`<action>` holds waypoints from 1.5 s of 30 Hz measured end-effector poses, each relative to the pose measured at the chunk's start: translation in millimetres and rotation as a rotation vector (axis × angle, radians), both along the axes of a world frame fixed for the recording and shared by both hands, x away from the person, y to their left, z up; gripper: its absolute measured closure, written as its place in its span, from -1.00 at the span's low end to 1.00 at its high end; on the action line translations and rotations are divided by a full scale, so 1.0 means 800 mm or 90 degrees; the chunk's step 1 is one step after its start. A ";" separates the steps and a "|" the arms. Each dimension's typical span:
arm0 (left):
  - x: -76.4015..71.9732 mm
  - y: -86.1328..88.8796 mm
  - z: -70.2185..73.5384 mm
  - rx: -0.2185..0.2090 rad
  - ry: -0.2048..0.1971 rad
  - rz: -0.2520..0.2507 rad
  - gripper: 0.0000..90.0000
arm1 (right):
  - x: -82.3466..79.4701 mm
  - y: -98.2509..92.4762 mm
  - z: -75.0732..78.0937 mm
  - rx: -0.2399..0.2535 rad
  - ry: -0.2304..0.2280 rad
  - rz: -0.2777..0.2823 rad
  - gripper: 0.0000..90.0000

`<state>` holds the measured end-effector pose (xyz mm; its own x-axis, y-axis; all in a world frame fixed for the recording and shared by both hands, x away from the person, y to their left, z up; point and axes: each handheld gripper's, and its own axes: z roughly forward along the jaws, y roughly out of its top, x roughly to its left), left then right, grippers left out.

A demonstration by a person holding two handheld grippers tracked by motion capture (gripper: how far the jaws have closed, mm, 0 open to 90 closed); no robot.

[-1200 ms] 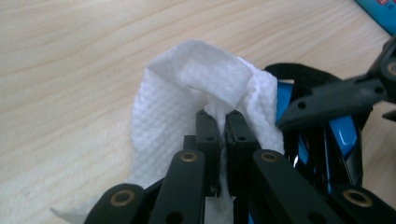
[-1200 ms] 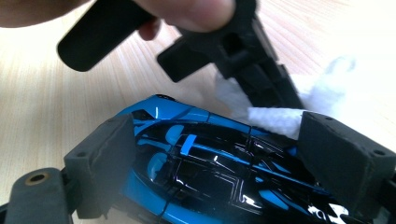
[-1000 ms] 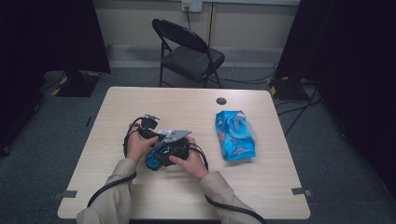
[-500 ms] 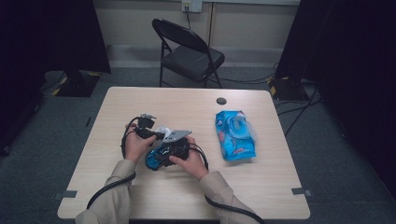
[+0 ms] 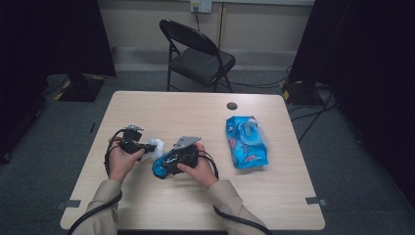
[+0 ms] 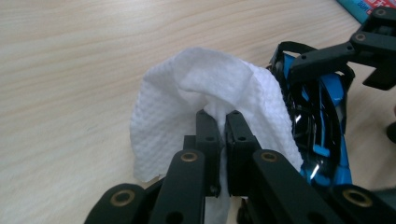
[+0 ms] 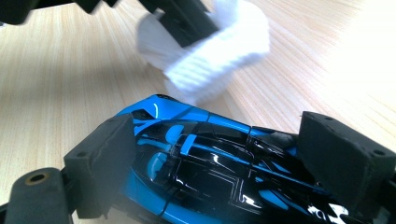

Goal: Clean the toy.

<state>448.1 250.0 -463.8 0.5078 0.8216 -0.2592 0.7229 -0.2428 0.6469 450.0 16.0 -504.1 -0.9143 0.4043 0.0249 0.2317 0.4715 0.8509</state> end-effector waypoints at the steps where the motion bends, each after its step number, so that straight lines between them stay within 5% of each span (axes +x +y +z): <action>1: -0.004 0.002 0.001 0.001 0.000 0.002 0.92 | 0.000 0.000 0.000 0.000 0.000 0.000 -0.74; 9: -0.028 0.020 0.009 0.000 0.003 0.001 0.92 | 0.000 0.000 0.000 0.000 -0.001 0.001 -0.74; 18: -0.044 0.024 -0.015 0.005 0.034 -0.001 0.92 | -0.001 0.001 0.000 -0.001 -0.003 0.004 -0.74; 45: -0.011 -0.015 -0.027 0.018 0.053 -0.022 0.92 | 0.000 0.000 0.000 -0.001 -0.002 0.004 -0.74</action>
